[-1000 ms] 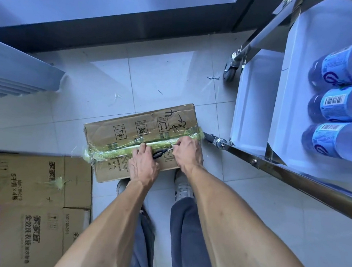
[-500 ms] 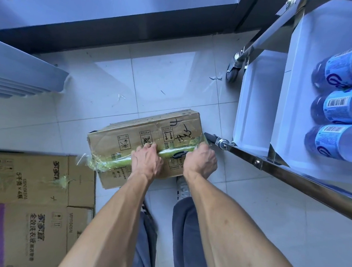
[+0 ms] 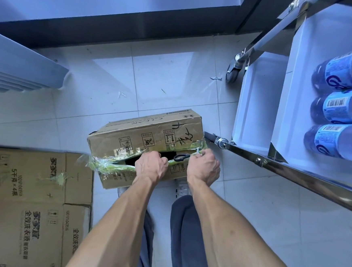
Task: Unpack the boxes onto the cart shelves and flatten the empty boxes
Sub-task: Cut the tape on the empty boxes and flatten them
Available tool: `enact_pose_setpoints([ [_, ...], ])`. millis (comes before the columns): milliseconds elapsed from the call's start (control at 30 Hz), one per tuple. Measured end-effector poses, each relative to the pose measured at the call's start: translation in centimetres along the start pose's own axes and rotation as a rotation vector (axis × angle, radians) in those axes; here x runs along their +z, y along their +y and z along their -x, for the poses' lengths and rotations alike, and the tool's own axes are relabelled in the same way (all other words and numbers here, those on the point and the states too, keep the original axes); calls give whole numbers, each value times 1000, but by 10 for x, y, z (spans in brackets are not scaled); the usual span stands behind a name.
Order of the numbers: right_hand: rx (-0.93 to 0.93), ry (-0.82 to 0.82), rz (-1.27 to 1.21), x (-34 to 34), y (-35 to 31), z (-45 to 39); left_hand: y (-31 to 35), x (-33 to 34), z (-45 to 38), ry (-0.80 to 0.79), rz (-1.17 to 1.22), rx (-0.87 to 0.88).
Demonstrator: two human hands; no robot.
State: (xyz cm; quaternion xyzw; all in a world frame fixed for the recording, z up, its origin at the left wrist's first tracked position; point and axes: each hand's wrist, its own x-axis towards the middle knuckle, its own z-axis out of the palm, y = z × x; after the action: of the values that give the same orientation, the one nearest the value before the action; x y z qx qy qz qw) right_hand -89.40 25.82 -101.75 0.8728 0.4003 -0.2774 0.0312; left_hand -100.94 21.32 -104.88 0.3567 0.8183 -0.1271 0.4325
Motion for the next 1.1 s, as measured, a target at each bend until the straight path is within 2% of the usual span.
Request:
enact_pose_setpoints([
  [167,-2,15,-19,-2,13,4,7,-2,6,-105,-34,-28],
  [300,-33,-8,-17,0,10,7,8,-7,2,-123,-135,-18],
  [367,-39,-15,-15,1,2,8,8,-11,-1,-132,-108,-32],
  [600,161,90,-147,-9,-18,7,15,-3,11,-80,-42,-111],
  [700,151,125,-176,-7,-18,14,16,3,22,45,-43,-48],
  [800,13,92,-146,-7,-9,12,15,0,27,139,1,22],
  [900,-113,25,-105,-9,-4,13,16,-1,26,126,-3,42],
  [1033,-14,-23,-70,-16,-3,11,15,10,34,83,-56,63],
  [1100,-20,-32,-24,-16,-3,12,11,10,34,95,-50,133],
])
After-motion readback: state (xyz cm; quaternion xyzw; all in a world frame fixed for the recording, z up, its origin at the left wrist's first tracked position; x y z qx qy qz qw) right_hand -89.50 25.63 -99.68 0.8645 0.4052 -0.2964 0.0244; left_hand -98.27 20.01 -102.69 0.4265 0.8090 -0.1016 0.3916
